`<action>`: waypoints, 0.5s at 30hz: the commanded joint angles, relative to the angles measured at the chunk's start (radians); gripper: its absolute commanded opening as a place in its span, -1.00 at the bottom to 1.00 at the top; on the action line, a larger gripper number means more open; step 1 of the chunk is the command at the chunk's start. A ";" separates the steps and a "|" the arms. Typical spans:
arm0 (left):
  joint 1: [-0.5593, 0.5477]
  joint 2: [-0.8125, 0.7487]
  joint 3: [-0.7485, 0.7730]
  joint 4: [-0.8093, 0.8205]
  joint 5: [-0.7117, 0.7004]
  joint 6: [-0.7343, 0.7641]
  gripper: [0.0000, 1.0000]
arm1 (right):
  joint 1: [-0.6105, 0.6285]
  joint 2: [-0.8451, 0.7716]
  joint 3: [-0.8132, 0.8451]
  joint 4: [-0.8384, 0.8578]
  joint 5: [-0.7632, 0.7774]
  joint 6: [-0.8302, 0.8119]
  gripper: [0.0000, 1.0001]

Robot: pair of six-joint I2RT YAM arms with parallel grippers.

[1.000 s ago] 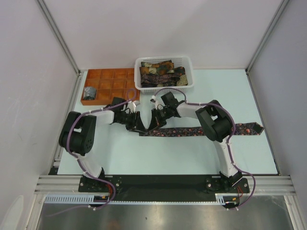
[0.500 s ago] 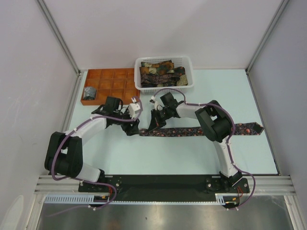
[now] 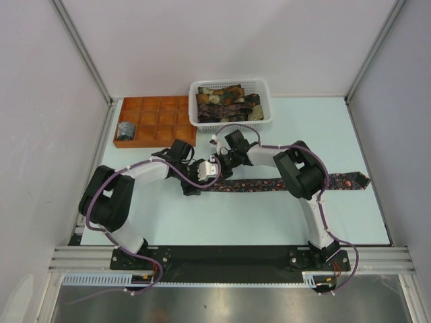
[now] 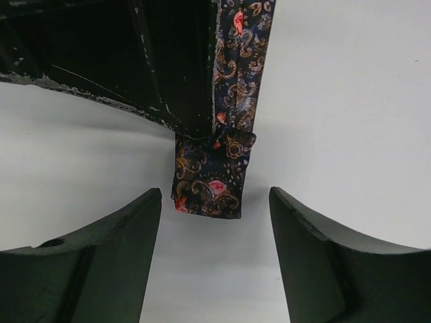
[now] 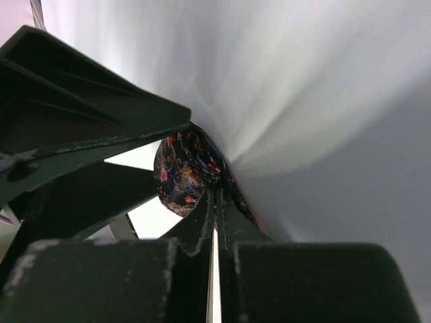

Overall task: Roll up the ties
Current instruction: Roll the tie at the center of the board.

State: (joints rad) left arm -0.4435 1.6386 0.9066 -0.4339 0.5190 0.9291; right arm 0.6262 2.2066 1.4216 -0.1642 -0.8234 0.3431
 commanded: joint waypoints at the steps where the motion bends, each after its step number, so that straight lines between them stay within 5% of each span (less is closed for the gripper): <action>1: -0.017 0.020 0.035 0.060 -0.027 0.022 0.39 | 0.001 0.019 0.026 0.041 -0.003 -0.023 -1.00; 7: -0.024 0.059 0.058 0.055 -0.031 0.000 0.17 | 0.001 0.028 0.049 0.049 -0.005 -0.035 -1.00; 13: -0.040 0.044 0.041 0.034 -0.050 0.005 -0.41 | -0.002 -0.002 0.053 0.055 -0.034 0.016 -0.99; 15: -0.040 0.037 0.031 0.030 -0.056 0.005 -0.49 | -0.016 -0.022 0.039 0.057 -0.051 0.051 -0.75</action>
State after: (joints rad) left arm -0.4694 1.6920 0.9352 -0.4042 0.4755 0.9188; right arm 0.6231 2.2181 1.4425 -0.1410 -0.8391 0.3489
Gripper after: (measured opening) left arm 0.307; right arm 0.060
